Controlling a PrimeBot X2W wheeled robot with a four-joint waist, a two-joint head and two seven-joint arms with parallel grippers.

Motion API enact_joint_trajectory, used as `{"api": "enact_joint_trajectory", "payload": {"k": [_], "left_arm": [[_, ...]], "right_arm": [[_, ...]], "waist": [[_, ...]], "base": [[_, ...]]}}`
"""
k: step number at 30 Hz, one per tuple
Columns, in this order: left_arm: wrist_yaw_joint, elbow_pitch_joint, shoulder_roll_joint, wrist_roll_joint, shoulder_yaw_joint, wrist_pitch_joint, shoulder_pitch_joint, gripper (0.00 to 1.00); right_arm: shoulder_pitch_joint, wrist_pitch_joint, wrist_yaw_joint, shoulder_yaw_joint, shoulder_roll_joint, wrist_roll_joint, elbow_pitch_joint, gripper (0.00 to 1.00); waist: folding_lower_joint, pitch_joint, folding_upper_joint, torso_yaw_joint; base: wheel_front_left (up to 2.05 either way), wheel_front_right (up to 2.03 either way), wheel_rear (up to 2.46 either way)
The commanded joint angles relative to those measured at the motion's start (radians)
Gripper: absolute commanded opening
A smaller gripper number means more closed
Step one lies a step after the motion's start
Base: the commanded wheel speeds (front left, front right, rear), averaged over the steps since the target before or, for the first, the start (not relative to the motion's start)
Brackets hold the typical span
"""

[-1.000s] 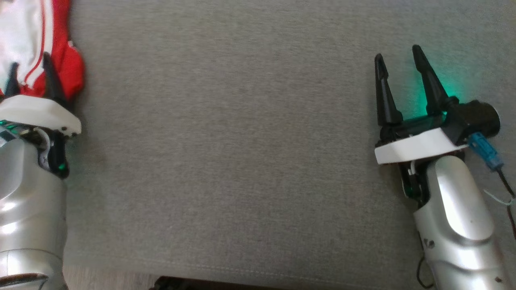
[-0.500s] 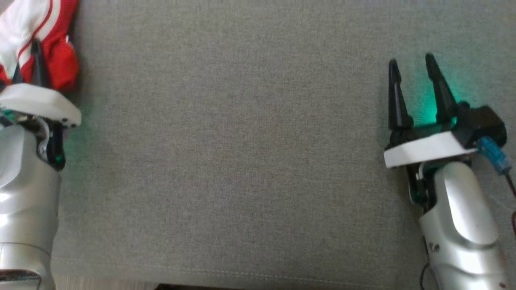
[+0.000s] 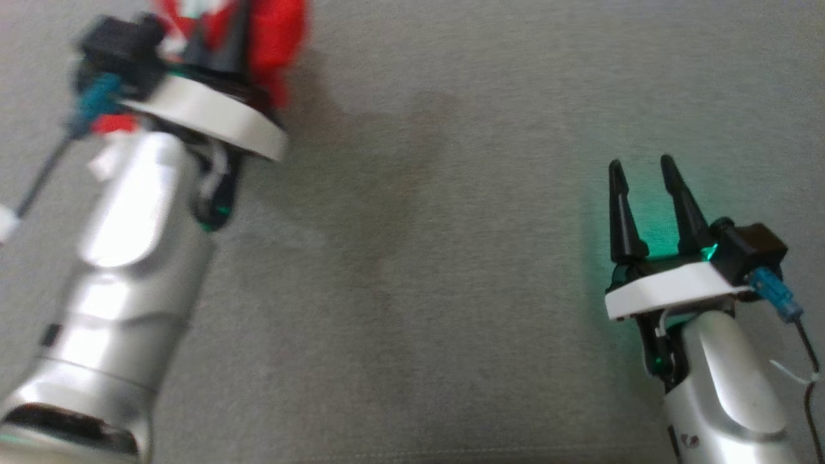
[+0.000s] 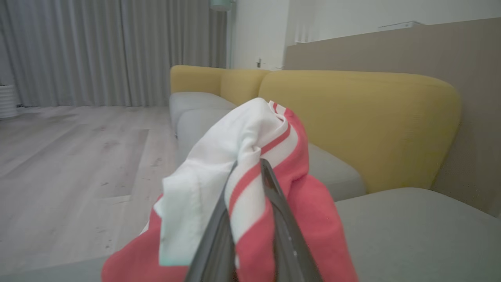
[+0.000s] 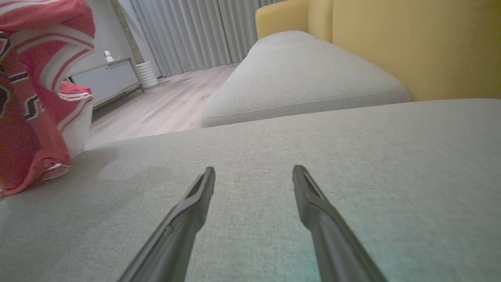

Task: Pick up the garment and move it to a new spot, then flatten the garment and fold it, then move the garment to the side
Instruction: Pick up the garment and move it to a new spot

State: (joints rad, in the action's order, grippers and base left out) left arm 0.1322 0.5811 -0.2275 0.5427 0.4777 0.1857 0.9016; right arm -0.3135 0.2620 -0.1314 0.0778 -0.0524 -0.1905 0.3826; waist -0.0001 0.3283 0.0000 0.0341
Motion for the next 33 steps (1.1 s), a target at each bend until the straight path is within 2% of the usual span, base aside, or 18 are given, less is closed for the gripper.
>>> {"api": "enact_joint_trajectory", "payload": {"k": [1,7,10,11,12,16,20,23,27,31,33], "left_arm": [[-0.002,-0.043,-0.016,0.004,0.010,-0.007,0.022,0.00],[-0.002,-0.055,0.108,0.038,0.161,0.010,-0.071,0.00],[-0.002,-0.033,0.151,0.055,0.229,0.027,-0.127,0.00],[-0.002,-0.020,0.160,0.061,0.242,0.033,-0.143,0.36],[-0.004,-0.003,0.166,0.066,0.256,0.038,-0.157,1.00],[-0.035,0.058,0.175,0.092,0.274,0.060,-0.198,1.00],[-0.088,0.099,0.175,0.077,0.243,0.074,-0.227,1.00],[-0.132,0.058,0.145,0.028,0.163,0.075,-0.275,1.00],[-0.173,-0.044,0.106,-0.036,0.023,0.076,-0.416,1.00],[-0.193,-0.150,0.089,-0.120,-0.104,0.076,-0.583,1.00],[-0.195,-0.174,0.091,-0.138,-0.134,0.076,-0.623,1.00]], "right_arm": [[0.007,0.000,0.001,0.031,0.002,-0.018,-0.026,1.00],[0.035,0.000,0.001,0.071,0.002,-0.052,-0.024,1.00],[0.044,0.000,0.001,0.086,0.002,-0.064,-0.018,1.00],[0.048,0.000,0.001,0.088,0.002,-0.069,-0.016,1.00],[0.050,0.000,0.001,0.091,0.002,-0.072,-0.015,1.00],[0.062,0.000,0.001,0.089,0.002,-0.072,-0.011,1.00],[0.077,0.000,0.001,0.068,0.002,-0.068,-0.013,1.00],[0.089,0.000,0.001,0.053,0.002,-0.063,-0.014,1.00],[0.104,0.000,0.001,0.044,0.002,-0.057,-0.009,1.00],[0.122,0.000,0.001,0.031,0.002,-0.053,-0.004,1.00],[0.127,0.000,0.001,0.028,0.002,-0.051,-0.003,1.00]], "waist": [[0.0001,-0.039,0.0000,-0.062],[0.0001,-0.070,0.0000,-0.157],[0.0001,-0.080,0.0000,-0.190],[0.0001,-0.084,0.0000,-0.196],[0.0001,-0.088,0.0000,-0.201],[0.0001,-0.104,0.0000,-0.201],[0.0001,-0.124,0.0000,-0.174],[0.0001,-0.142,0.0000,-0.145],[0.0001,-0.173,0.0000,-0.108],[0.0001,-0.202,0.0000,-0.072],[0.0001,-0.209,0.0000,-0.064]], "base": [[0.00,0.00,0.00],[0.00,0.00,0.00],[0.00,0.00,0.00],[0.00,0.00,0.00],[0.00,0.00,0.00],[0.00,0.00,0.00],[0.00,0.00,0.00],[0.00,0.00,0.00],[0.00,0.00,0.00],[0.00,0.00,0.00],[0.00,0.00,0.00]]}}
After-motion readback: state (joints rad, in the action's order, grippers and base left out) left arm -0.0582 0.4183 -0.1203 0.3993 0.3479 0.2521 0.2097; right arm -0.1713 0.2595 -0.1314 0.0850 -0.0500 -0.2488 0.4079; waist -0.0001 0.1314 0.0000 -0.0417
